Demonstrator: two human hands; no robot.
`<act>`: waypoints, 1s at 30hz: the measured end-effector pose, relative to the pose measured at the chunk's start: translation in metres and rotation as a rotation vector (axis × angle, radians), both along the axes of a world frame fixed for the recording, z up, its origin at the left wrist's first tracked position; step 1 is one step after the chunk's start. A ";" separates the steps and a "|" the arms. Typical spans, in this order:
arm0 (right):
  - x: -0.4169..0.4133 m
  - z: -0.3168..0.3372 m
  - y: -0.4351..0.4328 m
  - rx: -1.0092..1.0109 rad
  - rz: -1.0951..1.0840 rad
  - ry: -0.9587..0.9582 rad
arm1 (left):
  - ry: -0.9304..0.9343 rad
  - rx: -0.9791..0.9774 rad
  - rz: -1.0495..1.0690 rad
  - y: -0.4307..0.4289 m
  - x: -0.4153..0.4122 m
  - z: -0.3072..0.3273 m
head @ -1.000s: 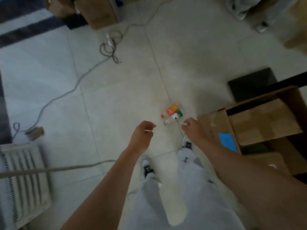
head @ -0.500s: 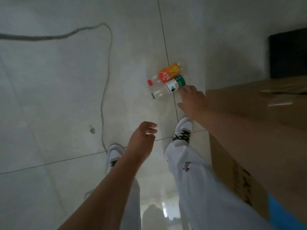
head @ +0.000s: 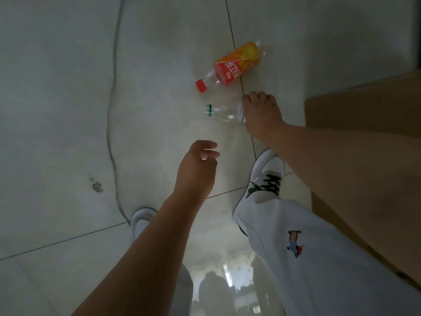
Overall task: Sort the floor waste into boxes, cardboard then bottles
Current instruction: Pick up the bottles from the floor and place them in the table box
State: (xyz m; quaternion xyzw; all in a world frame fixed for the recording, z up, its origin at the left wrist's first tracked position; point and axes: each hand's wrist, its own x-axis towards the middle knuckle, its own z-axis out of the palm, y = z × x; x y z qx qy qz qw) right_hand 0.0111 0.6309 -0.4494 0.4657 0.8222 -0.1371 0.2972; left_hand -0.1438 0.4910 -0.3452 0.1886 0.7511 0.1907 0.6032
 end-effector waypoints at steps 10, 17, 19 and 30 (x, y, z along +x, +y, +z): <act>-0.015 0.159 -0.041 -0.203 -0.515 0.210 | 0.050 0.033 -0.012 0.016 -0.022 0.159; -0.052 0.468 -0.005 -0.118 -0.907 0.729 | 0.119 0.240 -0.106 0.087 -0.047 0.418; -0.050 0.559 0.005 -0.096 -0.985 0.808 | 0.124 0.339 -0.102 0.098 -0.050 0.494; 0.034 0.927 -0.069 0.328 -1.137 1.121 | 0.069 0.779 -0.272 0.096 -0.004 0.814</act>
